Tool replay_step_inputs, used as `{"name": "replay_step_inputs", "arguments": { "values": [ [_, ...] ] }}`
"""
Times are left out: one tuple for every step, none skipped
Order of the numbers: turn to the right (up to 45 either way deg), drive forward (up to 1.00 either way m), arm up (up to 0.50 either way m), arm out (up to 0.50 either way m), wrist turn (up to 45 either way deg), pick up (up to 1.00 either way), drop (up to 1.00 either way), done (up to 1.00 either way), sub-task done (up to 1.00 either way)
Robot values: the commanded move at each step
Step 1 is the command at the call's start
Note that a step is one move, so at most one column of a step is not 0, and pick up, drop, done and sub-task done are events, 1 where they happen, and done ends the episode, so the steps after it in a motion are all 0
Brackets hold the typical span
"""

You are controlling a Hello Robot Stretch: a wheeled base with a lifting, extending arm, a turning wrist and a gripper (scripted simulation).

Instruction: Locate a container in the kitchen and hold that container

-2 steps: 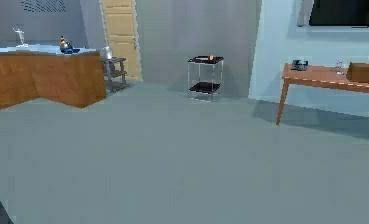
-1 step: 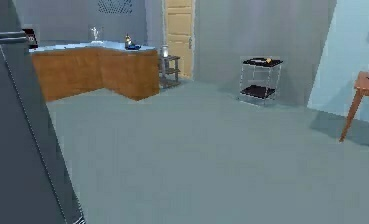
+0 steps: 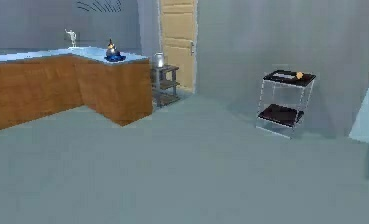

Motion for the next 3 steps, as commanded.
{"name": "replay_step_inputs", "arguments": {
  "values": [
    [0.0, 1.00, 0.00, 0.00, 0.0, 0.00, 0.00, 0.00, 0.00],
    [0.0, 1.00, 0.00, 0.00, 0.0, 0.00, 0.00, 0.00, 0.00],
    [-6.0, 0.00, 0.00, 0.00, 0.0, 0.00, 0.00, 0.00, 0.00]
  ]
}}
